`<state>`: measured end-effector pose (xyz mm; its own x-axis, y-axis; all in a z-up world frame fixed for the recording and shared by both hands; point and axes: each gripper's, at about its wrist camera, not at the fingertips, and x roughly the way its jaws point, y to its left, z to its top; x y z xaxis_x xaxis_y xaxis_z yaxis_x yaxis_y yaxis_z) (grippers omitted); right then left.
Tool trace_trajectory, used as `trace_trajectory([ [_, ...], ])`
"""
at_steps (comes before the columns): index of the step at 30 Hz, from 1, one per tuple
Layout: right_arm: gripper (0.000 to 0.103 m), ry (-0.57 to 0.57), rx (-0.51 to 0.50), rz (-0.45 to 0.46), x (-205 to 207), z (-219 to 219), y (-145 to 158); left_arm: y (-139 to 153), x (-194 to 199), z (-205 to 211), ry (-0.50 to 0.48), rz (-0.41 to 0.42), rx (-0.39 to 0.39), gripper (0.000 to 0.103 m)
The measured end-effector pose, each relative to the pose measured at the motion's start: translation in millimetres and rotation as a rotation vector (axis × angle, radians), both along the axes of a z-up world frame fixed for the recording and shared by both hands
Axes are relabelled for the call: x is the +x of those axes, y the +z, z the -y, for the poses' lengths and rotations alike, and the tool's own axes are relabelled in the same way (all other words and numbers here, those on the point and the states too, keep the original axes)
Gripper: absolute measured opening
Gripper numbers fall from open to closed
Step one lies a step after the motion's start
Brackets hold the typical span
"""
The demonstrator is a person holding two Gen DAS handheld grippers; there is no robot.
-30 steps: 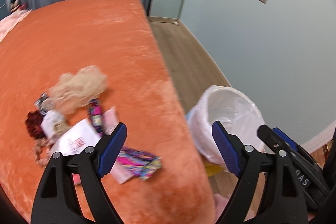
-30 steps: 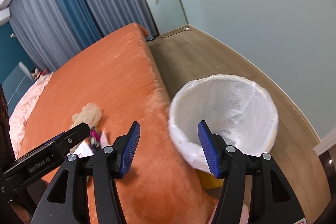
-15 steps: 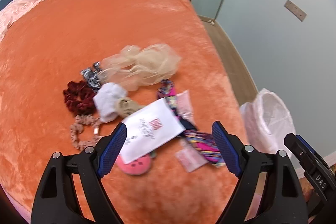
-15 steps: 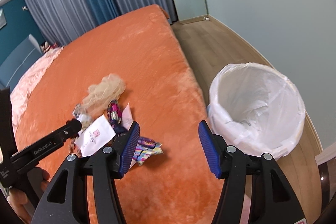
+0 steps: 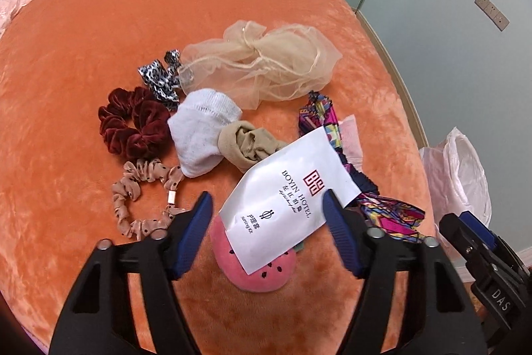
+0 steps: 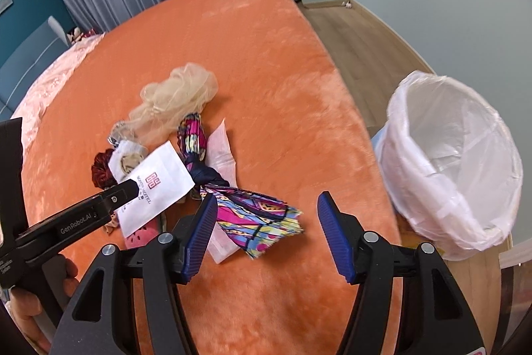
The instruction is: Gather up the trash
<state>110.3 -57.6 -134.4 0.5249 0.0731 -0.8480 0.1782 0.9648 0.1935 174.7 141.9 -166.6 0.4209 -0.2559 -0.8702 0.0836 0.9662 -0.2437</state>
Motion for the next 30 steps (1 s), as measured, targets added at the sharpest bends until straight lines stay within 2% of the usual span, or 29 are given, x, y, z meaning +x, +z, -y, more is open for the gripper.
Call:
trace_trajectory([
  [3,0.061,0.001,-0.007,-0.021,11,-1,-15,-8,4,-1,-0.006,-0.026,-0.033,0.043],
  [5,0.061,-0.006,-0.002,-0.042,18,1,-26,-10,6,1,-0.013,-0.025,-0.048,0.040],
  [9,0.058,-0.033,0.048,-0.071,28,5,-43,-10,8,9,-0.057,-0.021,-0.048,0.006],
  [12,0.040,-0.031,0.077,-0.101,32,3,-57,-9,7,11,-0.069,-0.011,-0.043,0.003],
  [14,0.020,-0.020,0.103,-0.129,32,1,-66,-7,5,12,-0.076,-0.007,-0.042,0.002],
  [16,0.010,-0.017,0.117,-0.138,30,-1,-71,-6,5,11,-0.075,-0.008,-0.053,0.002],
  [18,0.006,-0.017,0.125,-0.133,28,-2,-72,-5,4,10,-0.070,-0.015,-0.076,0.002],
  [20,0.003,-0.014,0.137,-0.131,26,-2,-71,-3,3,10,-0.064,-0.014,-0.100,0.008],
  [22,0.003,-0.017,0.150,-0.124,23,-1,-67,-1,3,12,-0.067,-0.015,-0.103,0.038],
  [24,0.005,-0.013,0.151,-0.115,20,0,-62,1,2,16,-0.061,-0.005,-0.101,0.052],
  [27,0.018,-0.020,0.138,-0.099,14,1,-54,-2,6,25,-0.082,-0.013,-0.099,0.062],
  [29,0.029,-0.027,0.135,-0.093,10,2,-50,-2,6,27,-0.076,-0.009,-0.057,0.062],
  [30,0.031,-0.030,0.134,-0.090,8,3,-48,0,4,24,-0.065,0.003,-0.050,0.062],
])
